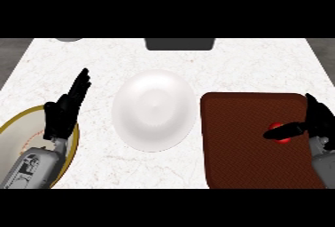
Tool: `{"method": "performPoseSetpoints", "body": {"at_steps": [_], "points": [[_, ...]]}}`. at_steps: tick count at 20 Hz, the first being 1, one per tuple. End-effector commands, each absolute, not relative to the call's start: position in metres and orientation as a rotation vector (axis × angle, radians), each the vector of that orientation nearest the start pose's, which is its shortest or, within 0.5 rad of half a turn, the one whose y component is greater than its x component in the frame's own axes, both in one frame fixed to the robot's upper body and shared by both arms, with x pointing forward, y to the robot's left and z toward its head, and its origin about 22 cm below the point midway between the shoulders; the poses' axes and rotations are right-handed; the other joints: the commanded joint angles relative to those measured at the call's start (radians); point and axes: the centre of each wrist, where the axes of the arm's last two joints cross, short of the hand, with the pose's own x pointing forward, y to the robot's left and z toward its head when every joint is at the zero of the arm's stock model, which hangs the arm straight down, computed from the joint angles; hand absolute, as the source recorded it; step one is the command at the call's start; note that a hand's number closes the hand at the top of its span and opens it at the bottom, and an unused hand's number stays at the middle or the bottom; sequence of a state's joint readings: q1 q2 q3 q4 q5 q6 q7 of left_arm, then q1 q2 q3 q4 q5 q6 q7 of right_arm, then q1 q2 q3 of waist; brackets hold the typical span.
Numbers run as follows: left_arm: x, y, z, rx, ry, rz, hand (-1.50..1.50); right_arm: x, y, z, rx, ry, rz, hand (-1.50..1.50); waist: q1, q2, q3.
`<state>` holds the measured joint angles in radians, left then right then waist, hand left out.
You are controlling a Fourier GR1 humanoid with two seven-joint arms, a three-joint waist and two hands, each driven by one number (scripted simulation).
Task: Pick the tomato from the tray and place it in the plate
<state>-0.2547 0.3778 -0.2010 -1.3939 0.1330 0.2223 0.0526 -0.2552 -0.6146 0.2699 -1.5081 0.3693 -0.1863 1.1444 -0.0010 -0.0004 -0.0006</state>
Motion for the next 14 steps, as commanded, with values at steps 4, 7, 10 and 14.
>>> {"method": "performPoseSetpoints", "body": {"at_steps": [4,7,10,14], "points": [[0.306,0.248,0.051,0.222,-1.564,-0.22,0.0,0.302,-0.299,0.053,-0.942,-0.488,0.286,-1.5,0.004,0.001,0.001],[0.29,0.248,0.043,0.215,-1.552,-0.23,0.0,0.289,-0.285,0.04,-0.917,-0.455,0.3,-1.5,0.002,-0.001,0.001],[0.311,0.276,0.037,0.228,-1.565,-0.204,0.0,0.293,-0.307,0.03,-0.916,-0.466,0.296,-1.5,-0.001,0.002,0.0],[0.311,0.274,0.035,0.231,-1.545,-0.21,0.0,0.298,-0.306,0.027,-0.911,-0.443,0.273,-1.5,0.0,0.001,0.0]]}}
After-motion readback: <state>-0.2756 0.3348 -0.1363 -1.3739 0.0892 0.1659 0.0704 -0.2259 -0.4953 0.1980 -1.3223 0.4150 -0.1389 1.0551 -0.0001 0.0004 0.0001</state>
